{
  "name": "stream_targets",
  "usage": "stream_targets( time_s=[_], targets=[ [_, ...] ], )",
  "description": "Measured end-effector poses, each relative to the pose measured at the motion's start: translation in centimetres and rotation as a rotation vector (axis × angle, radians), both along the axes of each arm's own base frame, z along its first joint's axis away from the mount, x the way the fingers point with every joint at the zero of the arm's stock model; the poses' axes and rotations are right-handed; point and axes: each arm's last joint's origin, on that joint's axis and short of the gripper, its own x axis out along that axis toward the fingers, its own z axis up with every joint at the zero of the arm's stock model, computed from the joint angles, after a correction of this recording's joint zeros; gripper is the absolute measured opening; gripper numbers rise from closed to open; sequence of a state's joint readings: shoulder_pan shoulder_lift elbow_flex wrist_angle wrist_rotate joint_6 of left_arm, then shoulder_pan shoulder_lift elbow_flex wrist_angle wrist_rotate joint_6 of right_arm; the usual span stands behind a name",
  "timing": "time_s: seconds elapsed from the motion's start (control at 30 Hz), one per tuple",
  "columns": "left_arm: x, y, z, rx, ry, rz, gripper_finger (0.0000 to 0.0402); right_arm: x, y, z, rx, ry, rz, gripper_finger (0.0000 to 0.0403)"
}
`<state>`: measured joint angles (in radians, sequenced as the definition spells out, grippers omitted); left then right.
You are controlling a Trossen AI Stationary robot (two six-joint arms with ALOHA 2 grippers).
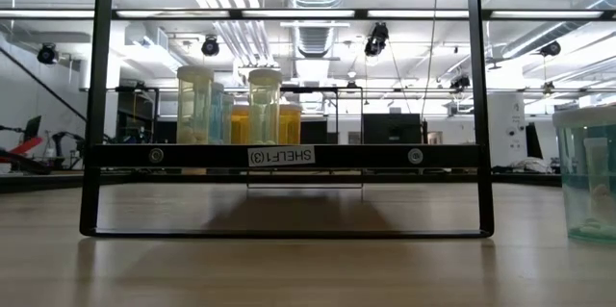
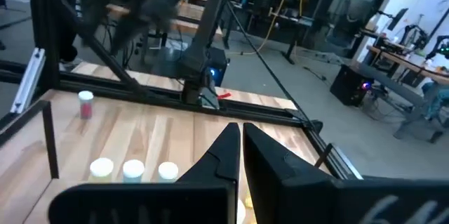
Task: Pick and place medicine bottles onto shelf by color
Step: Put the blue pill bottle aligned with the other blue pill bottle on the shelf
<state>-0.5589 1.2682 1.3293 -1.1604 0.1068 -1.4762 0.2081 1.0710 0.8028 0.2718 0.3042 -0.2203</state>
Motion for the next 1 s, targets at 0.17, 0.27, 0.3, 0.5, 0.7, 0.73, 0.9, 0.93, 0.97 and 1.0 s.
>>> stream_targets(
  time_s=[0.17,0.27,0.3,0.5,0.7,0.73,0.9,0.93,0.97,1.0],
  targets=[
    [-0.5,-4.0,-4.4,0.0,0.274,0.091,0.0205,0.2,0.0,-0.5,-0.028,0.025,0.003,0.0009],
    [-1.3,-5.2,-7.0,0.035,0.397,0.134,0.021,0.2,0.0,-0.4,-0.028,0.019,0.009,0.0009],
    [-1.4,-5.5,-7.9,0.049,0.421,0.151,0.0214,0.2,0.1,-0.4,-0.027,0.021,0.02,0.0009],
    [-2.3,-6.8,-11.3,0.024,0.437,0.171,0.0261,0.2,0.1,-0.4,-0.023,0.022,0.046,0.0009],
    [-3.5,-7.8,-12.7,0.05,0.453,0.115,0.0284,0.2,0.2,-0.4,-0.022,0.022,0.048,0.0009],
    [-3.7,-8.0,-12.9,0.062,0.461,0.107,0.0285,0.2,0.2,-0.4,-0.023,0.022,0.048,0.0009],
    [-4.3,-8.8,-13.6,0.101,0.471,0.074,0.0285,0.2,0.2,-0.4,-0.025,0.021,0.048,0.0009],
    [-4.4,-8.9,-13.8,0.112,0.471,0.07,0.0285,0.2,0.2,-0.4,-0.024,0.021,0.048,0.0009],
    [-4.4,-9.0,-14.0,0.122,0.471,0.068,0.0285,0.2,0.2,-0.4,-0.024,0.021,0.048,0.0009],
    [-4.4,-9.2,-14.2,0.13,0.476,0.067,0.0284,0.2,0.2,-0.4,-0.023,0.02,0.047,0.0009]
  ],
)
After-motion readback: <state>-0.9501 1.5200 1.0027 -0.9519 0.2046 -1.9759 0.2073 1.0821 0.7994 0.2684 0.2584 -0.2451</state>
